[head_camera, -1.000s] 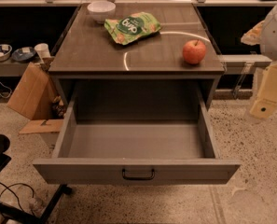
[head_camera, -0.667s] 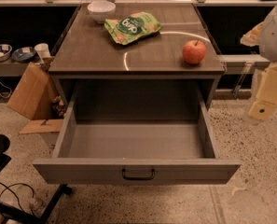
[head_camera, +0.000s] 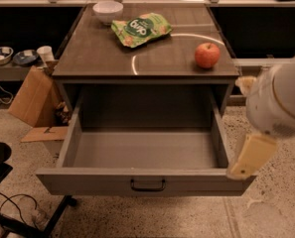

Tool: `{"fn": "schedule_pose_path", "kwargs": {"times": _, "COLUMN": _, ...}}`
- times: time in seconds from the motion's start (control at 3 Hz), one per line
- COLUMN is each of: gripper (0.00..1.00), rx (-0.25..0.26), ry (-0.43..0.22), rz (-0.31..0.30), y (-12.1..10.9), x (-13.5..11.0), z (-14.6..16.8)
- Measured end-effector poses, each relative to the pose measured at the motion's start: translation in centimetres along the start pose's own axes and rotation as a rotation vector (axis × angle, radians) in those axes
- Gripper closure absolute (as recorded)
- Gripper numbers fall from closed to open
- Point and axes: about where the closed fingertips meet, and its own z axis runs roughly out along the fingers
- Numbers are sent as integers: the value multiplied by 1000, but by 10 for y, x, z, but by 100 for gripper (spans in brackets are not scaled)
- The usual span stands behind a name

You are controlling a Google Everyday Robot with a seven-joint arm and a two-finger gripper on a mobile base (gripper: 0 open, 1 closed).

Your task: Close top drawer

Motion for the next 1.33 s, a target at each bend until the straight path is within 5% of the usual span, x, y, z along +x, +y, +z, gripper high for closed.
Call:
{"fn": "schedule_pose_path", "kwargs": {"times": 0.33, "gripper": 4, "rx": 20, "ry": 9, "rz": 17, "y": 32, "x": 13, "z": 47}}
{"fn": "schedule_pose_path", "kwargs": {"times": 1.0, "gripper": 45, "rx": 1, "ry": 140, "rz": 70, "y": 104, "x": 64, "z": 172}}
{"fn": "schedule_pose_path", "kwargs": {"times": 1.33, "gripper": 70, "rx": 25, "ry": 232, "rz": 112, "y": 149, "x": 97, "z": 188}}
